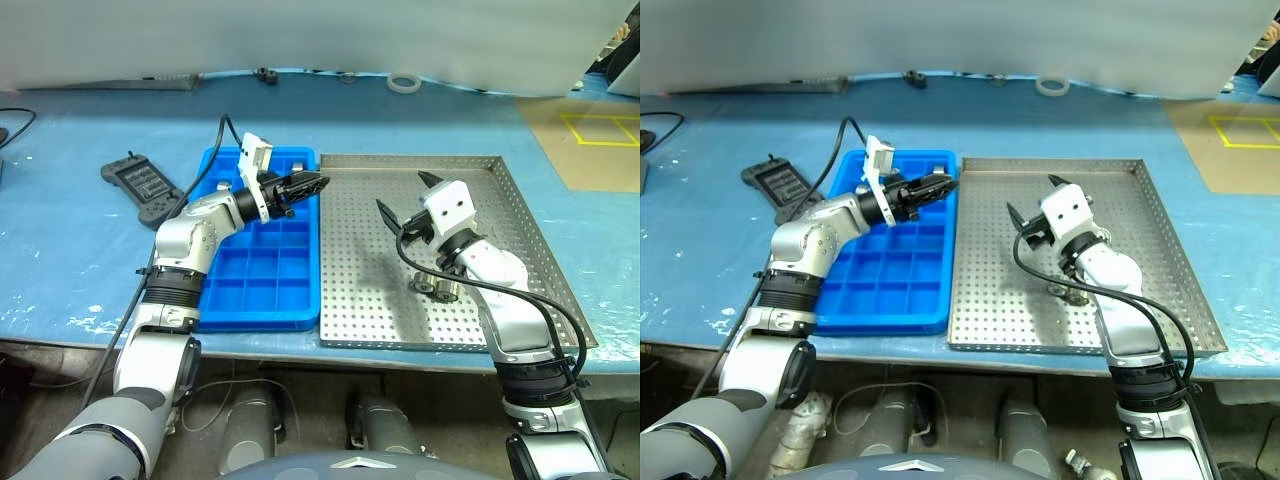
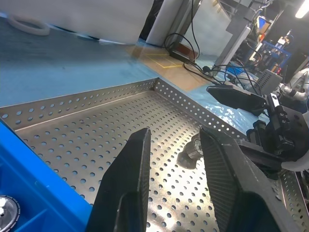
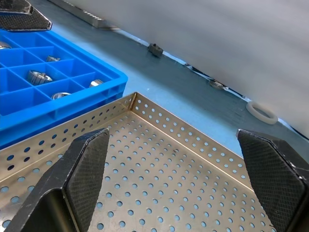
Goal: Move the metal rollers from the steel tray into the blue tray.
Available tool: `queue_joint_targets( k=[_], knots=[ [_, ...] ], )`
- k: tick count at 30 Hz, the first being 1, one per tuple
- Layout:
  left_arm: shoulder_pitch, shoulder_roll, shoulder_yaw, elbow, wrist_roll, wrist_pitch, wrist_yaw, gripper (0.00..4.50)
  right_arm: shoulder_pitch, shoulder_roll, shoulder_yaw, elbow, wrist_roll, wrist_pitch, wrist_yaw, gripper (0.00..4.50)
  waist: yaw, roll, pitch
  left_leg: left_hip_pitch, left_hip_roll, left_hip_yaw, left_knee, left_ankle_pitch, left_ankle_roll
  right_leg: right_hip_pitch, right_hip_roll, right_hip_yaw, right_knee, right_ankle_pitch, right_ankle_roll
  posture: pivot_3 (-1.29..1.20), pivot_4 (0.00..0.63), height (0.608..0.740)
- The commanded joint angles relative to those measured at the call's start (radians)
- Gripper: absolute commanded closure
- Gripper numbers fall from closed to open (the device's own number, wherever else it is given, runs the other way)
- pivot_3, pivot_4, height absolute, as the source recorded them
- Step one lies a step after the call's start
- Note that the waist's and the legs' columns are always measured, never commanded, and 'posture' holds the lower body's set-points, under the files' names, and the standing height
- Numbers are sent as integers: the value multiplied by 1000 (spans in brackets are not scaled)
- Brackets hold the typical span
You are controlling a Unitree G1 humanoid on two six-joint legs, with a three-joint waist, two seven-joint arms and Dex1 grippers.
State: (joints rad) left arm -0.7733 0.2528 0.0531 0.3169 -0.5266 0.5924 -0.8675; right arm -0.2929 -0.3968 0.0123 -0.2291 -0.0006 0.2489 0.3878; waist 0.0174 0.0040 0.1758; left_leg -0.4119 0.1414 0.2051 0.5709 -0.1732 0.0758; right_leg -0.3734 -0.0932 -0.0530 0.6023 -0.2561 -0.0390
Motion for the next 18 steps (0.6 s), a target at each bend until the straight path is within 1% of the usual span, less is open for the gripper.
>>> queue_joint_targets(
  k=[1,18],
  knots=[
    [-21,1,11,-35,-13,-7,-4,2844,-2,-3,-17,-30,2,-13,-8,13,0,0,0,0,0,0,0,0,0,0,0,0,0,0,0,-160,150,740],
    [-29,-27,22,-15,-12,-33,4,2844,-29,-26,-27,-17,6,-14,0,13,0,0,0,0,0,0,0,0,0,0,0,0,0,0,0,-157,150,740]
  ],
)
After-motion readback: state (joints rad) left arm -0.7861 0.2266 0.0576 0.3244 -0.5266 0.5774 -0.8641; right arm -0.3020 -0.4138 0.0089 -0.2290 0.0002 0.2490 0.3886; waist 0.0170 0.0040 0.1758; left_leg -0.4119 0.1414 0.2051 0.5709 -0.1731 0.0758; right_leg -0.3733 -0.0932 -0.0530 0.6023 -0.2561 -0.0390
